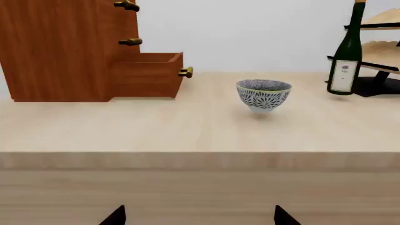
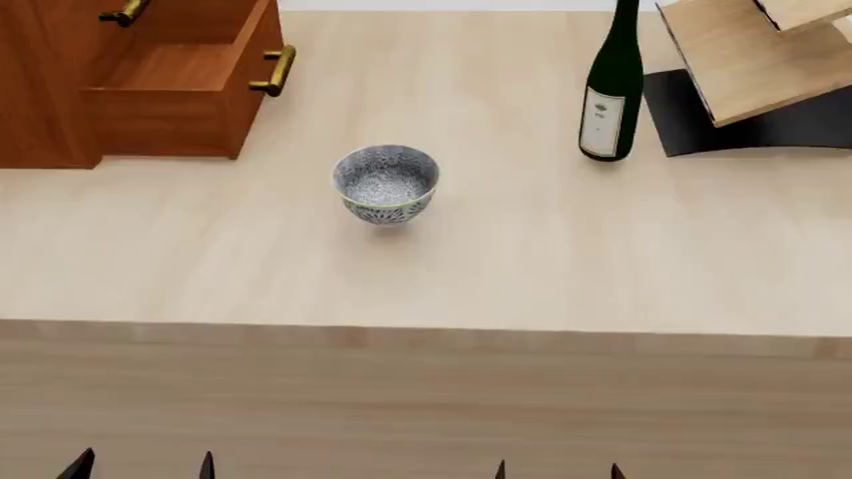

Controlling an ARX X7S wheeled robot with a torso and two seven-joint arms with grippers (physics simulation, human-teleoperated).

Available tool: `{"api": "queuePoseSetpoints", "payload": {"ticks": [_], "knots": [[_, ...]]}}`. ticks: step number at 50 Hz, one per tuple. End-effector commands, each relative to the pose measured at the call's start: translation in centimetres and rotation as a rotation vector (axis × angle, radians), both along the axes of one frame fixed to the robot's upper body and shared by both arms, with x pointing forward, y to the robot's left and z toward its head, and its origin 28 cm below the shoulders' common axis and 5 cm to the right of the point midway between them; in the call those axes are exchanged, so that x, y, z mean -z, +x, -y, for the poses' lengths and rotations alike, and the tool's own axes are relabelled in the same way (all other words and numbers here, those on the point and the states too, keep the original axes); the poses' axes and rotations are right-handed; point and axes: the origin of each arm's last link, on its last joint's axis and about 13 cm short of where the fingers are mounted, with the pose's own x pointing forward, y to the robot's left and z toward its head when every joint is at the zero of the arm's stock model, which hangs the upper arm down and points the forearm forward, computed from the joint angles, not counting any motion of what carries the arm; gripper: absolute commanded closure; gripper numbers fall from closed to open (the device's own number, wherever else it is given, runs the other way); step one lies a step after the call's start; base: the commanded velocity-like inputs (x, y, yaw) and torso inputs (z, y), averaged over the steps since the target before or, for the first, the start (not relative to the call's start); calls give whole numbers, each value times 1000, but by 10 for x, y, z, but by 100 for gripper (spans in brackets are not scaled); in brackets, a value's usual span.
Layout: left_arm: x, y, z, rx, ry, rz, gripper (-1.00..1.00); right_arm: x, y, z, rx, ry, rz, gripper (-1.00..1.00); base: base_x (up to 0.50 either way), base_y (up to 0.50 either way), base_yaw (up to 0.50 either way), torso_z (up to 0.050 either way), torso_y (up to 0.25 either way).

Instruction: Put the bowl in the bottom drawer of the cabinet.

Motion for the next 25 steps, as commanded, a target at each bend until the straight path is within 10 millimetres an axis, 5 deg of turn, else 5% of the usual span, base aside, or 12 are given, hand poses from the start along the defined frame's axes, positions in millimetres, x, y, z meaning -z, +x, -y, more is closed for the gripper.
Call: {"api": "queuePoseSetpoints", "payload": {"ticks": [1,2,16,25], "knots": [[0,0,0,0,10,0,-100,0,-2,1,-1,-104,14,-100,0,0,0,0,0],[0,0,0,1,0,-2,-100,1,0,-1,2,-1,-3,-100,0,0,0,0,0],[-1,-1,-1,-2,11,-2,-100,2,-1,-1,0,-7,-8,-100,0,0,0,0,0],[-3,-2,-1,1,9,-13,-100,-2,-2,-1,9,-17,-3,-100,0,0,0,48,15]]}}
